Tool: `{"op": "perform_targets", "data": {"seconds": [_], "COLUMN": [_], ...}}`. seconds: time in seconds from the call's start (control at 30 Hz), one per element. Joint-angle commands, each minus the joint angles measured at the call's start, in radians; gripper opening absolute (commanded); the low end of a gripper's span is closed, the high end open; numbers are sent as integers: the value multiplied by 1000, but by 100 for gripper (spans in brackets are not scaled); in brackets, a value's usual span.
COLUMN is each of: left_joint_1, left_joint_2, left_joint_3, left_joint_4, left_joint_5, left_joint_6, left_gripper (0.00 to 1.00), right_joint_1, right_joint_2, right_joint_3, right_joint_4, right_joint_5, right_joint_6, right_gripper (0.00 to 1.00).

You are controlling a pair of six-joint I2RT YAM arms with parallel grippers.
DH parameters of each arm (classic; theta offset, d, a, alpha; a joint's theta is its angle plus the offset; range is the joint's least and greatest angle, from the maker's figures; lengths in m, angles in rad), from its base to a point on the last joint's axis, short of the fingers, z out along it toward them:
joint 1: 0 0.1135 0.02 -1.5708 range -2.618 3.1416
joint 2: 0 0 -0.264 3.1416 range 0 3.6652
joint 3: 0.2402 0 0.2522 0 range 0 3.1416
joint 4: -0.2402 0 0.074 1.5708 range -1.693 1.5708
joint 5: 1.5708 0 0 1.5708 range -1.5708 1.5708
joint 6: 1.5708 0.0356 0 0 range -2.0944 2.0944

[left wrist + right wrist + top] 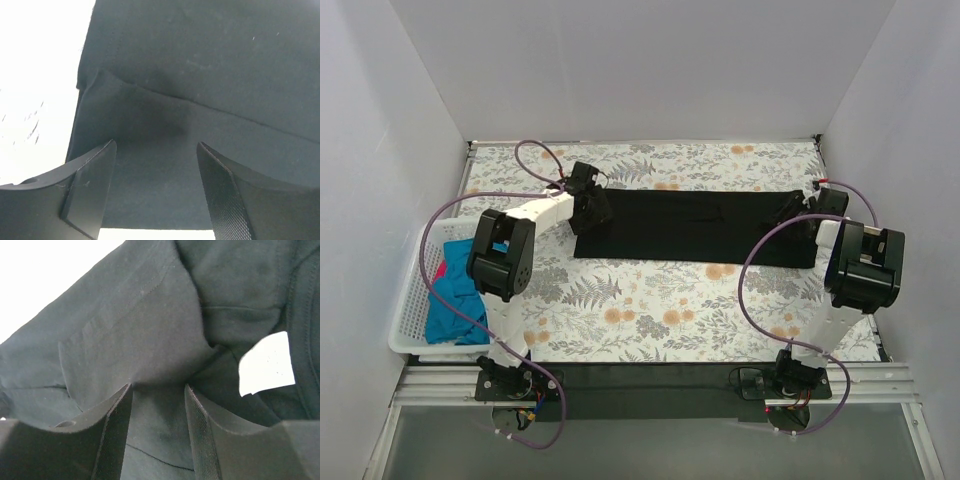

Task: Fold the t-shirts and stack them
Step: Fold the tshirt

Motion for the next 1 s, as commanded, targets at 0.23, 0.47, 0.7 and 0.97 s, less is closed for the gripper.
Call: {"op": "perform_targets", "data": {"seconds": [0.23,0.47,0.7,0.97], "left_joint_1": [-201,-413,-386,-157], "left_joint_2": [-452,-652,-632,-549], "left_joint_3": [-597,-507,-281,-322], "left_joint_4": [-218,-269,-336,-166], "left_joint_5": [244,341,159,21], "left_joint_6": [-144,-195,-112,31], "left_gripper": [65,77,78,77], "right_joint_1": [76,194,401,588], "right_joint_2": [159,95,-124,-75], "right_joint_3": [223,323,257,262], "right_joint_4": [-123,-178,-172,-242], "right_joint_5": [-125,-85,128,409], "right_joint_6": [-90,-122,-102,-161], "right_gripper": [57,59,59,46]}}
